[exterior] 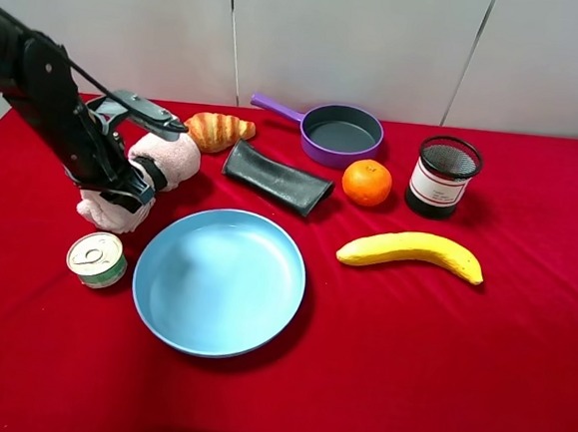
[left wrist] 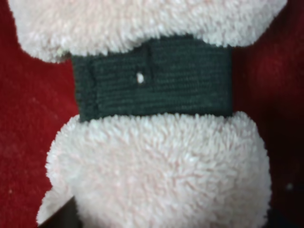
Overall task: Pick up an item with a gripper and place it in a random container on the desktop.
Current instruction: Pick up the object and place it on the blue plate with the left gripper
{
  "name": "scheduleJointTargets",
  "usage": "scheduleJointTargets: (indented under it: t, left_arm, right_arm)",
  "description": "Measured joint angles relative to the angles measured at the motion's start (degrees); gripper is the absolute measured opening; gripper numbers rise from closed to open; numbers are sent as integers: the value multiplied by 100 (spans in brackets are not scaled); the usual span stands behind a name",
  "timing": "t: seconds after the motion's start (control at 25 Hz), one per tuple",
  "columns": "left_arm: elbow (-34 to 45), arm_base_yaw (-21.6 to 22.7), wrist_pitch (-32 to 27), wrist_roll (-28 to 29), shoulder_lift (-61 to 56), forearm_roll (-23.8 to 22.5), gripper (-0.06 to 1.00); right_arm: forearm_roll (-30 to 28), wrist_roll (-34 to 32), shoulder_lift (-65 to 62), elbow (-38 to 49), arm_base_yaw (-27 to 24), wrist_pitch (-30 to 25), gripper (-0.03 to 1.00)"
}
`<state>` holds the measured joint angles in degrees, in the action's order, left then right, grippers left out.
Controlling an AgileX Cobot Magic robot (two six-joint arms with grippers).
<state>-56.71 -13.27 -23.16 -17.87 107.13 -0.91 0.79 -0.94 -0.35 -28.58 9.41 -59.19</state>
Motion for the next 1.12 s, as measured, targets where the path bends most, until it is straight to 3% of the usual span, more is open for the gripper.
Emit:
scheduleJointTargets:
  t: [0.2, 0.64, 0.84, 1.12]
  left_arm:
    - [-519, -18, -916, 19, 0, -61, 45]
    - [-1523, -138, -2346, 33, 0, -262, 44]
    - [-2020, -502, -2768, 185, 0, -374, 44]
    - [-2434, -1098, -2926, 207, 0, -379, 44]
  right_arm:
    - [0, 0, 0, 0, 0, 0, 69]
    - [0, 0, 0, 0, 0, 0, 69]
    - [0, 0, 0, 0, 0, 0, 69]
    - [0, 0, 0, 0, 0, 0, 69]
